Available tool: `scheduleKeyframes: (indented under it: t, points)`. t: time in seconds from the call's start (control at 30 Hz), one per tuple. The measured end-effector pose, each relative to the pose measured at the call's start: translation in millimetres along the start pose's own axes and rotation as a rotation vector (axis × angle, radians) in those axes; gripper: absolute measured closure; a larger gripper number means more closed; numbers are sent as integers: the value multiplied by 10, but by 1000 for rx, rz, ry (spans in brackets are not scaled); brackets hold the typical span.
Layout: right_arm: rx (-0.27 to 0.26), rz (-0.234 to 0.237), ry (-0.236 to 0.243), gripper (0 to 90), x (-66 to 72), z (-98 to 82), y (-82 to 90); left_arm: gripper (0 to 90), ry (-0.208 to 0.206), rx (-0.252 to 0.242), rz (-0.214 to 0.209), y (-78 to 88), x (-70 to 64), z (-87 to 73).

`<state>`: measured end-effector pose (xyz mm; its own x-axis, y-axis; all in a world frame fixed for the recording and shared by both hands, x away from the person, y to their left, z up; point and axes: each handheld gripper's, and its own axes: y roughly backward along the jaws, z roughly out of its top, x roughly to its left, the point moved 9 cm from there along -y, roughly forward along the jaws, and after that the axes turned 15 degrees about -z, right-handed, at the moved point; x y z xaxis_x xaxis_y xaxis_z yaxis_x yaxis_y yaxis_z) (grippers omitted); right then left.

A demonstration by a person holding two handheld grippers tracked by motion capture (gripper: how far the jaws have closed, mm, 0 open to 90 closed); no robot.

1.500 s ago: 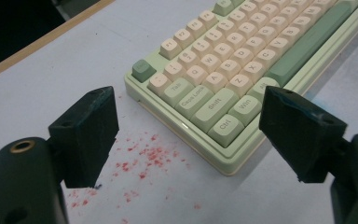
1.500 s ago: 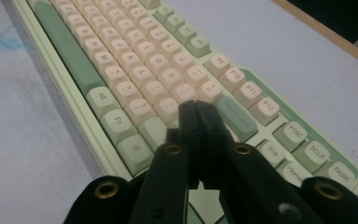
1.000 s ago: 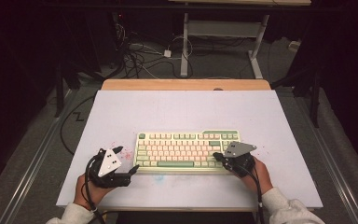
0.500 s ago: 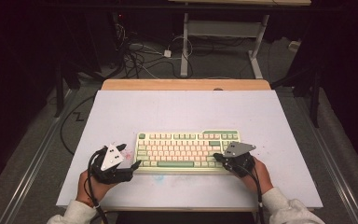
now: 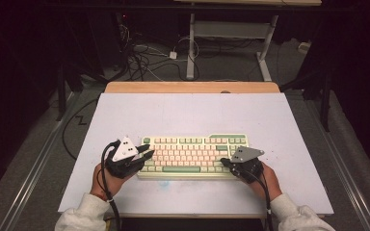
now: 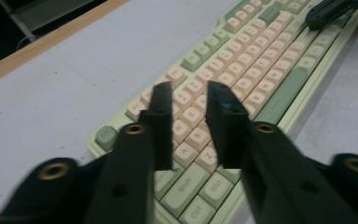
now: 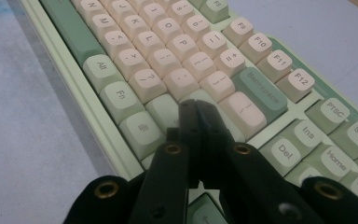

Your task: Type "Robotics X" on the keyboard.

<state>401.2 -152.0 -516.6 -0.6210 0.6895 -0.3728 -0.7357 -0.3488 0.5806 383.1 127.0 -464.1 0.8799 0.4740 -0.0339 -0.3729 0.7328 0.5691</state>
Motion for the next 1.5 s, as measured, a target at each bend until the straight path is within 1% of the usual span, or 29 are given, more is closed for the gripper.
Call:
scheduleKeyframes:
  t: [0.07, 0.13, 0.17, 0.23, 0.3, 0.37, 0.4, 0.43, 0.5, 0.6, 0.7, 0.77, 0.8, 0.87, 0.9, 1.0, 1.03, 1.07, 1.13, 1.2, 1.27, 1.33, 1.37, 1.4, 1.5]
  points:
    - [-2, -1, 2, 900, 0, 1, -1, 811, -6, 5, -10, -32, -6, 26]
    - [0, 0, 0, 900, 2, -1, 0, 861, -6, 5, -30, -65, -14, 53]
    - [0, 1, 4, 900, 0, -4, 1, 873, -8, 7, -36, -83, -14, 65]
    - [-1, 0, 4, 900, 1, -4, 1, 876, -9, 12, -38, -103, -9, 75]
    - [0, -1, 5, 900, 2, -4, 2, 876, -10, 28, -53, -181, -5, 105]
    - [1, -2, 4, 900, 2, -4, 2, 877, -12, 41, -59, -241, 2, 125]
    - [0, 0, 4, 900, 2, -4, 2, 877, -12, 41, -59, -241, 2, 125]
    - [0, 1, 2, 900, 2, -4, 1, 877, -16, 57, -66, -307, 9, 139]
    - [0, 2, -3, 900, -1, -2, -1, 877, -19, 76, -72, -373, 22, 147]
    - [1, 0, -7, 900, 2, -3, 1, 877, -15, 91, -77, -454, 53, 159]
    - [0, 1, -2, 900, 0, -7, 3, 877, -11, 104, -82, -500, 76, 157]
    - [0, 2, -2, 900, 0, -7, 4, 877, 6, 119, -88, -567, 111, 146]
    - [0, 2, -2, 900, 0, -7, 4, 877, 6, 119, -88, -567, 111, 146]
    - [-1, 2, -1, 900, 0, -7, 3, 877, 15, 133, -90, -607, 129, 134]
    - [0, 2, -2, 900, 0, -7, 3, 877, 18, 149, -90, -643, 144, 119]
    - [1, 2, -2, 900, 0, -8, 4, 877, 24, 162, -96, -681, 152, 104]
    - [0, 3, -2, 900, 0, -7, 4, 877, 27, 171, -96, -702, 157, 95]
    - [0, 2, -1, 900, 0, -7, 4, 877, 30, 190, -99, -746, 159, 75]
    - [0, 1, -4, 900, 1, -5, 2, 877, 31, 199, -95, -768, 160, 67]
    - [-1, 1, -2, 900, 1, -5, 3, 877, 24, 231, -90, -818, 156, 38]
    - [-2, 1, 2, 900, 0, -7, 3, 877, 23, 241, -85, -832, 161, 27]
    - [-2, 1, -5, 900, 2, -4, 2, 877, 34, 252, -89, -870, 171, 8]
    - [-2, 1, -5, 900, 2, -4, 2, 877, 34, 252, -89, -870, 171, 8]
    - [-4, 1, 6, 900, -2, -4, 1, 877, 34, 253, -88, -879, 173, 8]
    - [-2, -2, -3, 900, 5, -3, 3, 877, 29, 259, -89, -881, 168, 7]
